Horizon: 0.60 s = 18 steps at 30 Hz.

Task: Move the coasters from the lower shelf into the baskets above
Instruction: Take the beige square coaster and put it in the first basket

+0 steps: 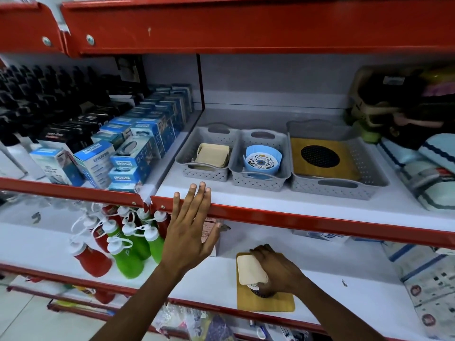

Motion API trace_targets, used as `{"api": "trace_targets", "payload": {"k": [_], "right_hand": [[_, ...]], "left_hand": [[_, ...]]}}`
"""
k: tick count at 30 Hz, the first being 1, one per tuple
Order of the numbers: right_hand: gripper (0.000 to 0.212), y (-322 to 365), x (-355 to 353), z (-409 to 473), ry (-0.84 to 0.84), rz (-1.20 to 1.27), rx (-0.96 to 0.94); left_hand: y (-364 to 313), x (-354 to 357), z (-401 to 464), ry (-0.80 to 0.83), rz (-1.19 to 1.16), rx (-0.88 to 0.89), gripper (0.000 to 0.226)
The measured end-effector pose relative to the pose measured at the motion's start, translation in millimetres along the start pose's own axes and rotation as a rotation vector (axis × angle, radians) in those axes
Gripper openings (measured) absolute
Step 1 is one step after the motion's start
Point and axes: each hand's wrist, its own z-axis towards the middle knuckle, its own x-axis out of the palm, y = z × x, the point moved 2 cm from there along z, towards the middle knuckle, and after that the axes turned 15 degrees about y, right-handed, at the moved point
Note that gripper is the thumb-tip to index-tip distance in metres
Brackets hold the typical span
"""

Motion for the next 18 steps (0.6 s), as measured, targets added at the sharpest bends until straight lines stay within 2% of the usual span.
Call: {"api": "trace_targets", "payload": {"k": [3,7,10,14,18], "right_hand": [[0.097,12.1,-19.9,-32.9,-0.227,0.06,-0.111],[0.083,46.5,-63.0,-89.0,-0.602,-0.029,-0.279],[0.081,67.2,-100.0,-119.8,-0.799,-0.044,-0.295],[0.086,82.4,-147.2,-131.5,-0.92,0.093,-0.243],[0.09,82.0,-168.1,-123.3,-0.904,0.188,-0.171]], "left_hand": [[0.3,-1.7,-0.2,0.001,-0.01,0.003,0.071],[1.5,-0.6,-0.3,0.007,-0.016,-0.008,0.07],[1.6,0.8,0.2,-0.007,-0.029,-0.012,0.068],[1.0,2.3,0.3,-0.028,-0.045,-0.011,0.068],[-0.8,1.1,0.2,-0.041,-0.061,-0.007,0.066]]}}
